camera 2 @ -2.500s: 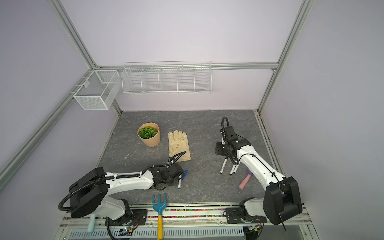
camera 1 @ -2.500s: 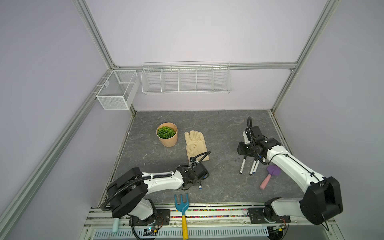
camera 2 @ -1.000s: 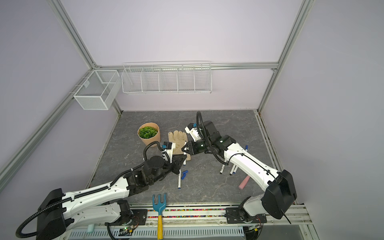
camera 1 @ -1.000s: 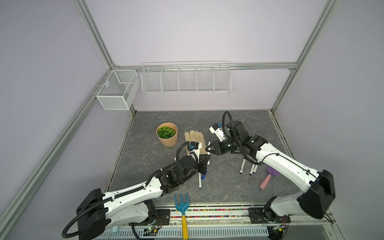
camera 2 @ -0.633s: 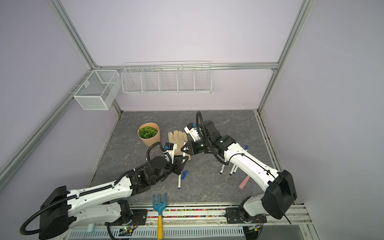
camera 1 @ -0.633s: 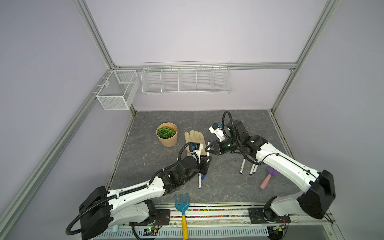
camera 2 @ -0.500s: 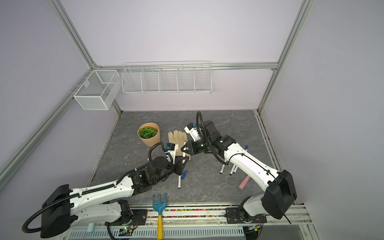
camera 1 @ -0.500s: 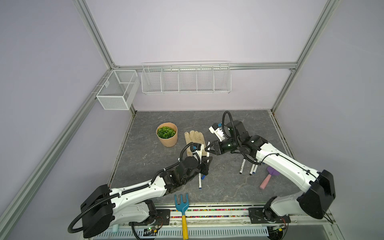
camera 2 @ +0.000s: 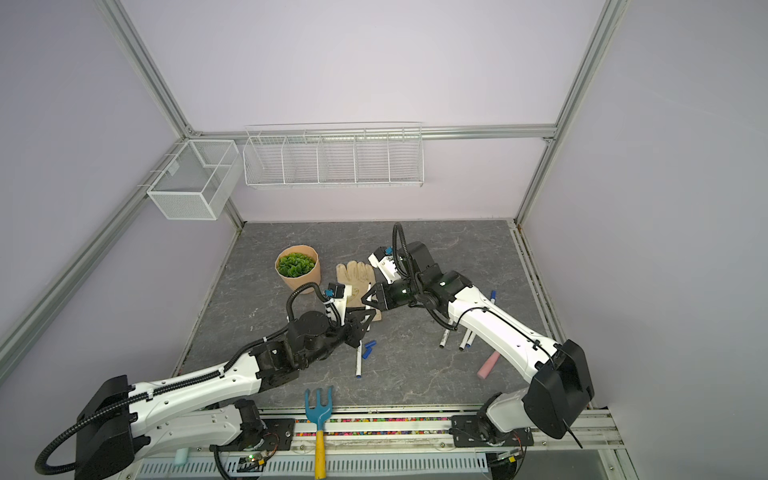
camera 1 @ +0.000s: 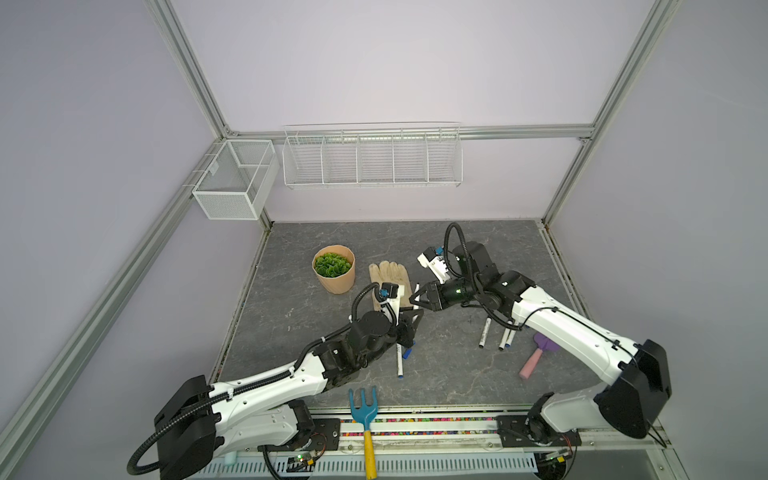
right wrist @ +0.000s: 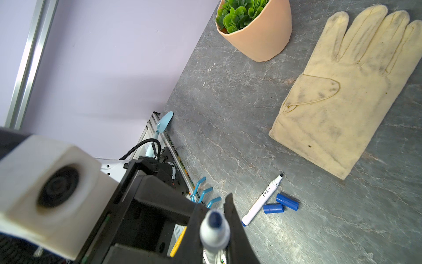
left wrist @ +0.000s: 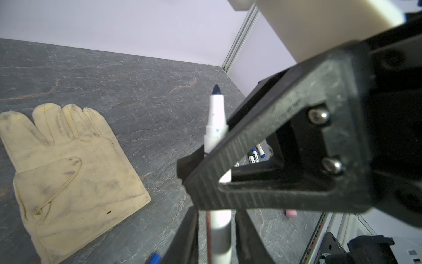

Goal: Insert the pens into the pen caps
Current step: 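Move the right gripper down to the two blue caps on the table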

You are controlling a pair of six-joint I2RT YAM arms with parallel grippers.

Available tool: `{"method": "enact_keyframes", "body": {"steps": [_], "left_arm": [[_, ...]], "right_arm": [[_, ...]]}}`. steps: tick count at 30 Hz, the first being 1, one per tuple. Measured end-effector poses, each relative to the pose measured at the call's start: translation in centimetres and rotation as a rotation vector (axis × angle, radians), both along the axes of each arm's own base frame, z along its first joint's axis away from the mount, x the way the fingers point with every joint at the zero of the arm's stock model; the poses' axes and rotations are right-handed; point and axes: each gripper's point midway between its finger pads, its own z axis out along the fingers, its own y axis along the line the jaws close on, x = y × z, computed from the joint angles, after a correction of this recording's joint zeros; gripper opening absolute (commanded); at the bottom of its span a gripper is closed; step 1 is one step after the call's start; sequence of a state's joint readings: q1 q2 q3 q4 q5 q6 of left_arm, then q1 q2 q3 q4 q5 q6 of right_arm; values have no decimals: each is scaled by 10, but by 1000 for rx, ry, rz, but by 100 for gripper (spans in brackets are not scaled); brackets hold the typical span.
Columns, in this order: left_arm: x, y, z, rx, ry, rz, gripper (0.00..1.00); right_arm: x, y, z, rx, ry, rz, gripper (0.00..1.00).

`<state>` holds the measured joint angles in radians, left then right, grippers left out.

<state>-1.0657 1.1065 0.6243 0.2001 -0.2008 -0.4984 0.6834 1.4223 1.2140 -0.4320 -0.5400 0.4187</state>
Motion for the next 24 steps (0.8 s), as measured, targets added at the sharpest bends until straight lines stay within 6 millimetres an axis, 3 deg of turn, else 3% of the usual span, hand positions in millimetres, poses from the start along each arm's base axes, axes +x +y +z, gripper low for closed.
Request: {"method": "enact_keyframes", "body": {"steps": [3,6,9,11,14,20,24], "left_arm": [[0,-3,-7,14,12,-11,21],[-1,-7,-11,23,22,-23,2],[0,-8,-11,18,29,-25,0],[0,-8,-11,17,32,-27,0],[1,-6,-13,18,44,-9,0],[21,39,-38,68,148,245,0],[21,84,-70,118,227,419,0]], "right_arm": [[0,0,0,0,0,0,7],[0,-1,-1,-5,-2,-1,7],[2,-2,-2,-14,-16,-7,8],[2,-3,-2,-19,-20,-4,17],[2,-4,-6,-36,-31,2,37],[0,-13,-37,-147,2,9,44],[-6,-16,-87,-293,88,55,45]]}}
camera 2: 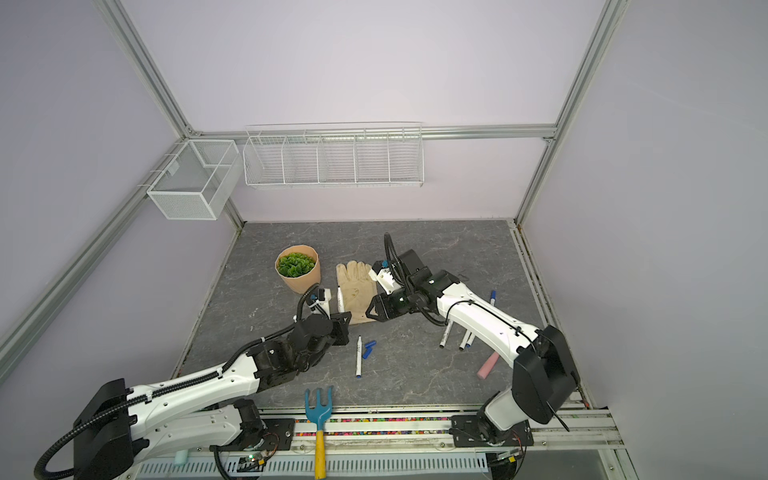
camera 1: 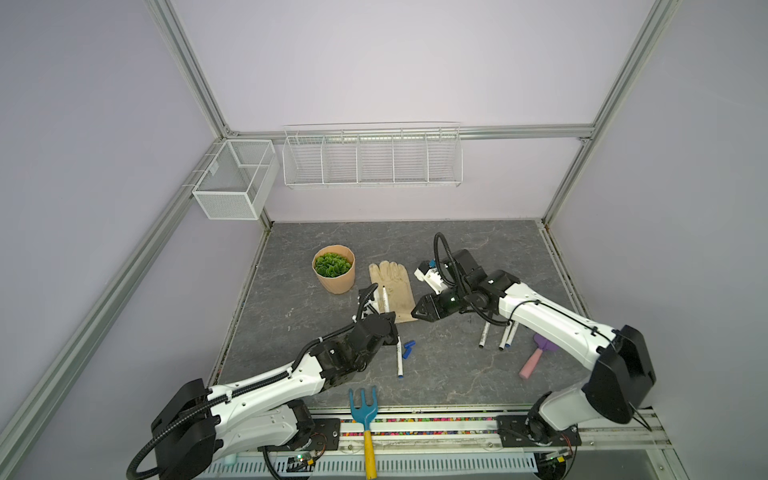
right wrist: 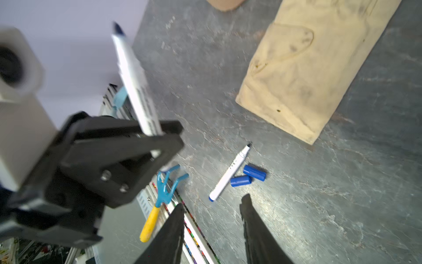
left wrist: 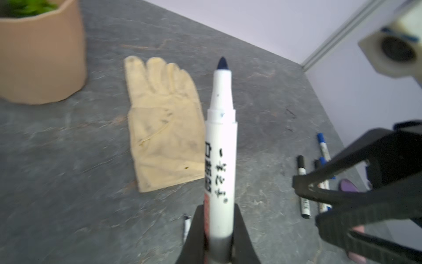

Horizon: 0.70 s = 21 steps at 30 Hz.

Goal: Insert the pens into the pen caps
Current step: 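Move the right gripper down to the two blue caps on the table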

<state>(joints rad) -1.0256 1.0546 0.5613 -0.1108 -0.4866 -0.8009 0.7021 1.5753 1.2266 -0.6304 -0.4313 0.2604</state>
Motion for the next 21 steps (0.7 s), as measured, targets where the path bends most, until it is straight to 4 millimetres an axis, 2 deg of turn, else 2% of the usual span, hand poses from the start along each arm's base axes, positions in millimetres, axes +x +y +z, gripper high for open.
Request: {"method": "enact_keyframes", "body": {"steps": [3,6,8,10,14,21], "left_arm": [[-6,26,-15,24,32,77,0],[-10,42,-17,13,33,125,0],[-12,49,-15,1,28,144,0],[-13,55,-12,-10,22,160,0],[-16,62,-9,-25,15,175,0],[-20,71,-12,-13,25,188,0]], "right_arm": [[-8,2,-41,-134,69,49,45],[-21,3,-78,-259,116,98,45],[-29,2,-94,-335,126,127,45],[-33,4,-103,-385,120,153,45],[-39,10,-108,-418,119,191,45],[-50,8,-118,-439,162,225,45]]}}
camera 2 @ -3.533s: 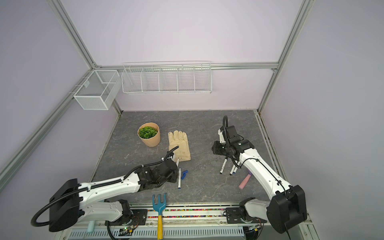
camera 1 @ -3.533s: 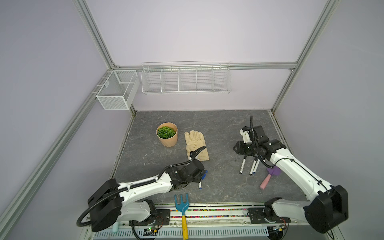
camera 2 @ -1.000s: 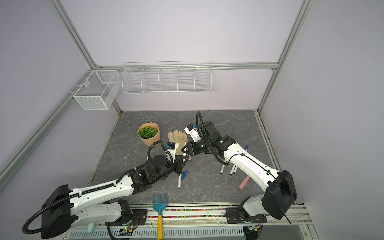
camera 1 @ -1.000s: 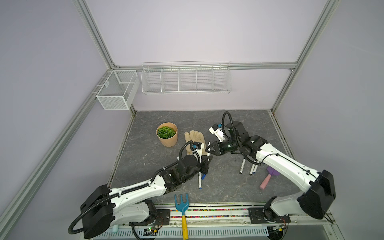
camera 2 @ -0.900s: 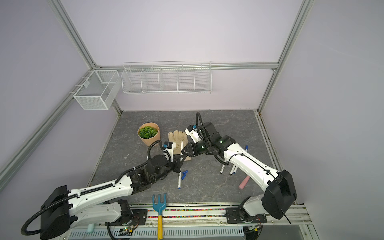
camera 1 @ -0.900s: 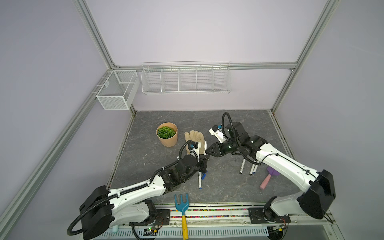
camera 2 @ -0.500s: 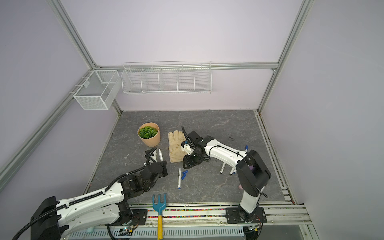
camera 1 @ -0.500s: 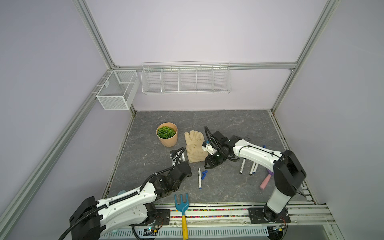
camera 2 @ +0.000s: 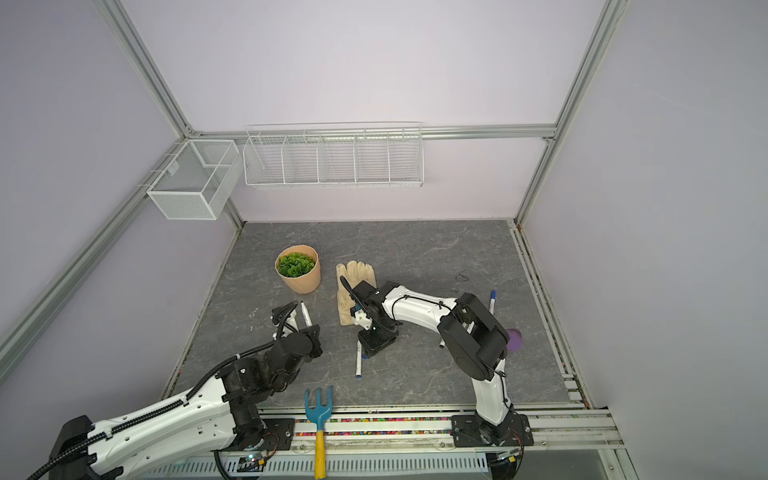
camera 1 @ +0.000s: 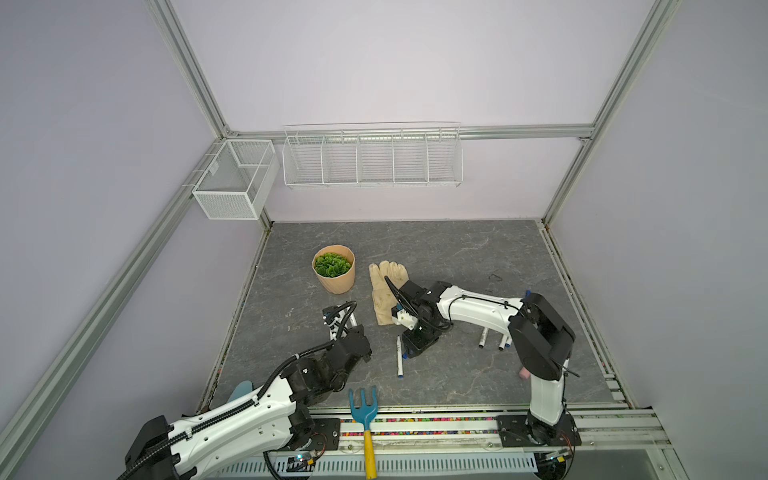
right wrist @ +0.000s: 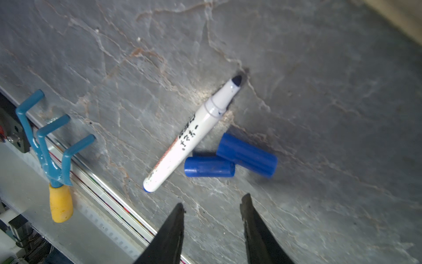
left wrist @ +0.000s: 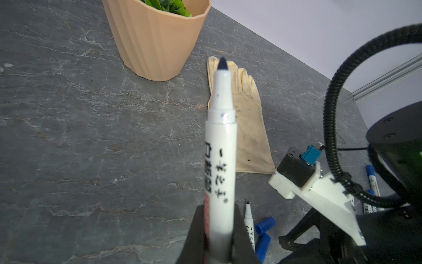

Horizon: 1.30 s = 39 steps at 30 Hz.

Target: Insert the pens into the pen caps

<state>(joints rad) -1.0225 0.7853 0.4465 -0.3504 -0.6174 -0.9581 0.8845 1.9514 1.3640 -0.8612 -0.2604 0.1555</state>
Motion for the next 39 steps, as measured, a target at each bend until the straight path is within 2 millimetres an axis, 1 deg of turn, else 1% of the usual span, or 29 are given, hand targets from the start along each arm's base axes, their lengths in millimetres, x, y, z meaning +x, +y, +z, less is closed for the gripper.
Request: {"method": "enact_keyframes", "body": {"steps": [6,12,17,19,26,33,39], "left_arm": [[-2,5,-4,21,11,8,0],[-3,7,-4,24,12,12,0],[-3,7,-4,24,12,12,0],[-3,7,-4,23,12,11,0],[-3,5,-6,26,19,5,0],[-3,2,-6,18,25,-6,0],[-3,-1,-9,27,31,-16,0]], "right_arm": [[-1,6,-11,-8,38,5,44],[4,15,-8,18,36,16,44],[9,17,-10,6,25,16,44],[12,15,-12,-17,16,14,43],[21,8,-12,-91,-52,10,42],[24,-7,-9,-181,-107,3,41],[28,-23,-8,-241,-160,-5,40]]}}
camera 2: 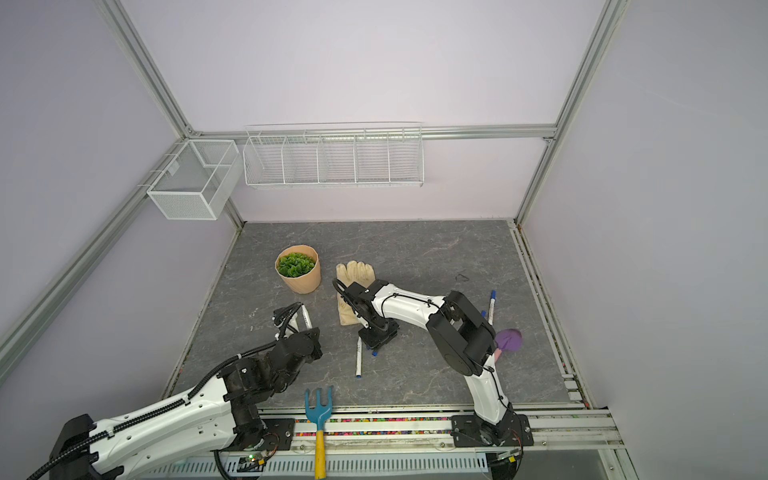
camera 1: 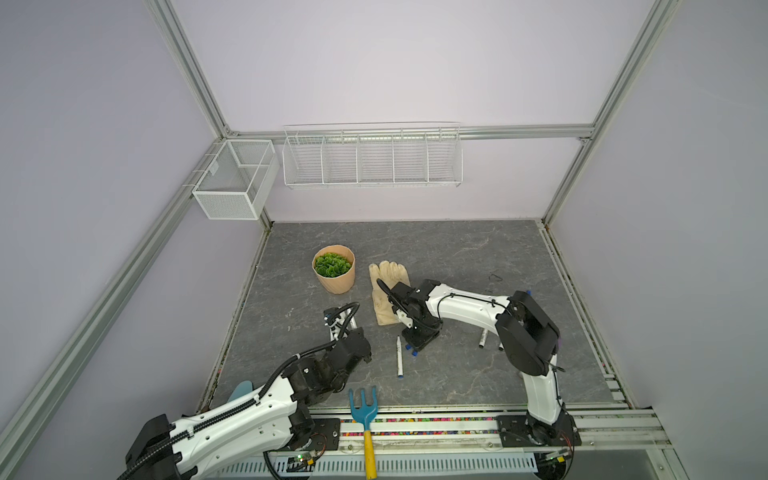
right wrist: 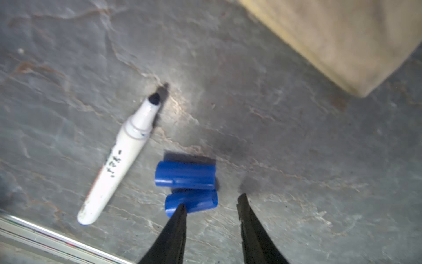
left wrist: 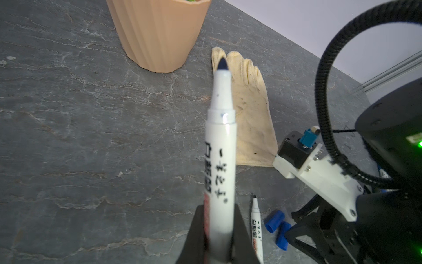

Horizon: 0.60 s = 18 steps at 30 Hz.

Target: Insert the pens into the pen caps

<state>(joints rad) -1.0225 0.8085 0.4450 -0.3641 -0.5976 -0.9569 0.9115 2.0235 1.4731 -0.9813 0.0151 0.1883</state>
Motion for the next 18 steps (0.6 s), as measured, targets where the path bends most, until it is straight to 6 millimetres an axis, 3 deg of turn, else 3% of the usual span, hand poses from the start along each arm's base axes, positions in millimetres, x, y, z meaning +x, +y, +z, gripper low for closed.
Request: {"method": "enact_keyframes", "body": {"steps": [11,18], "left_arm": [[1,-8,-9,27,22,-29,0],[1,-12,-9,15,22,-38,0]], "right_arm": [[-8,0,8,66,-4,-2,42],[-29,-10,5,80,64,-1,43]]}}
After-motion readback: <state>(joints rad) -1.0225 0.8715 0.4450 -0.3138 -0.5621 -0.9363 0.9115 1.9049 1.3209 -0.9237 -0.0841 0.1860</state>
